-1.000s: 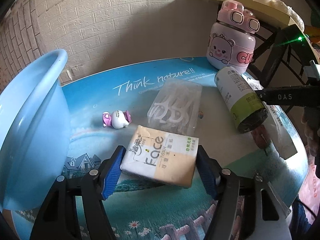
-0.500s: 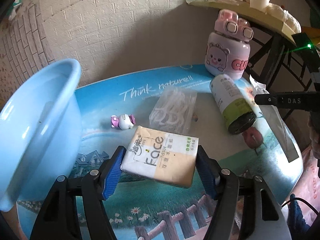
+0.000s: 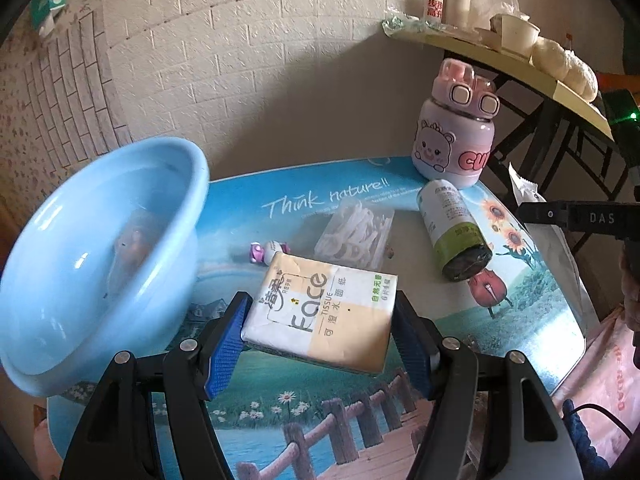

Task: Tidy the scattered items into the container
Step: 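Lift and carry the tissue pack and white packet over the light-blue basin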

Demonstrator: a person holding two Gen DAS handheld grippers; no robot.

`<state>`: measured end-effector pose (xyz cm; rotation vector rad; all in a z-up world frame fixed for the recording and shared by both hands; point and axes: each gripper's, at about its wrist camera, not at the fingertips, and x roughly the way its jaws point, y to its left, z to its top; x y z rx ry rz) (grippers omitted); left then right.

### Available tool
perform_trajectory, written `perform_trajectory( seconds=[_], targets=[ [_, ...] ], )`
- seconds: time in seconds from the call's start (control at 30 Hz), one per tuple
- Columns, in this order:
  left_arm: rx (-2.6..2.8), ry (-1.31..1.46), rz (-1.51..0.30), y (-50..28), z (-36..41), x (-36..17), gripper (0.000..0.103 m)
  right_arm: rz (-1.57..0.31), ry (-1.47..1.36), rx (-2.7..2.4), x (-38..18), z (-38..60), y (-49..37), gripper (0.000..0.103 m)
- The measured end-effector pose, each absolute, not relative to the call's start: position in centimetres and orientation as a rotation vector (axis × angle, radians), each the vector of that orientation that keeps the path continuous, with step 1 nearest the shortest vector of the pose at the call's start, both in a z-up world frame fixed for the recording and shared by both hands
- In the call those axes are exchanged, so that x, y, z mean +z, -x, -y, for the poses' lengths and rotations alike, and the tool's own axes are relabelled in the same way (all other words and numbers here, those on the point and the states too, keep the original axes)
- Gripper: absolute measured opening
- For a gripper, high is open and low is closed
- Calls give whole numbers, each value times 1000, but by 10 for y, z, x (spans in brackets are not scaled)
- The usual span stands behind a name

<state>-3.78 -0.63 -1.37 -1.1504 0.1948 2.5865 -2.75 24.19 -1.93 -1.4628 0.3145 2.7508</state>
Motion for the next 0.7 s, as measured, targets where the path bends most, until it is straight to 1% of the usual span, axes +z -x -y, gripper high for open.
perform_trajectory(
  seconds=[0.37,0.7],
  targets=[
    [2624,1103,-177,32,11,4,67,-295,1468,2869,2,-210,24,36],
    [2688,1029,-122,23,29,31,67,-272,1479,2972,18,-179,23,36]
  ],
)
